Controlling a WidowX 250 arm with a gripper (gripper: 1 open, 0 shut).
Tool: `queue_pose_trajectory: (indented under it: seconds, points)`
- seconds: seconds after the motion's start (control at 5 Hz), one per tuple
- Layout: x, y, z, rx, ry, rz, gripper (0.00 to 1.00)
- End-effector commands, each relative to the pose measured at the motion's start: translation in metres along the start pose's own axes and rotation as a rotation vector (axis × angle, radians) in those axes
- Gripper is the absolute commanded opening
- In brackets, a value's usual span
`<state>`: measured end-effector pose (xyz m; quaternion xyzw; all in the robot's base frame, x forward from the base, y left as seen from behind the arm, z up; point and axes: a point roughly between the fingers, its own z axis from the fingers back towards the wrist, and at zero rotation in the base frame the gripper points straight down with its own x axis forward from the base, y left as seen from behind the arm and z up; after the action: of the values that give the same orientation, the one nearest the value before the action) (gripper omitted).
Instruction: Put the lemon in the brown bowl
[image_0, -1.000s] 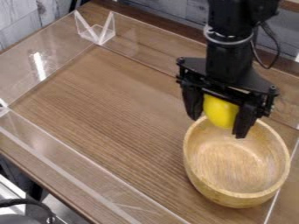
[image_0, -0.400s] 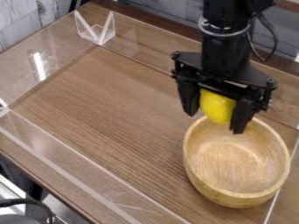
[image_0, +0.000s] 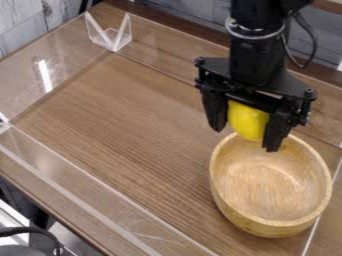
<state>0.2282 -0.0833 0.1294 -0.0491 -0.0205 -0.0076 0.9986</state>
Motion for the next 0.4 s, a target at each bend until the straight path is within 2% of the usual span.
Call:
queue_pose_trajectory:
  seconds: [0.0, 0.2]
  points:
    - [0.0018, -0.0008, 0.0152, -0.015, -0.059, 0.003, 1.00]
    - [-0.0002, -0.0017, 0.0152, -0.015, -0.059, 0.002, 0.00]
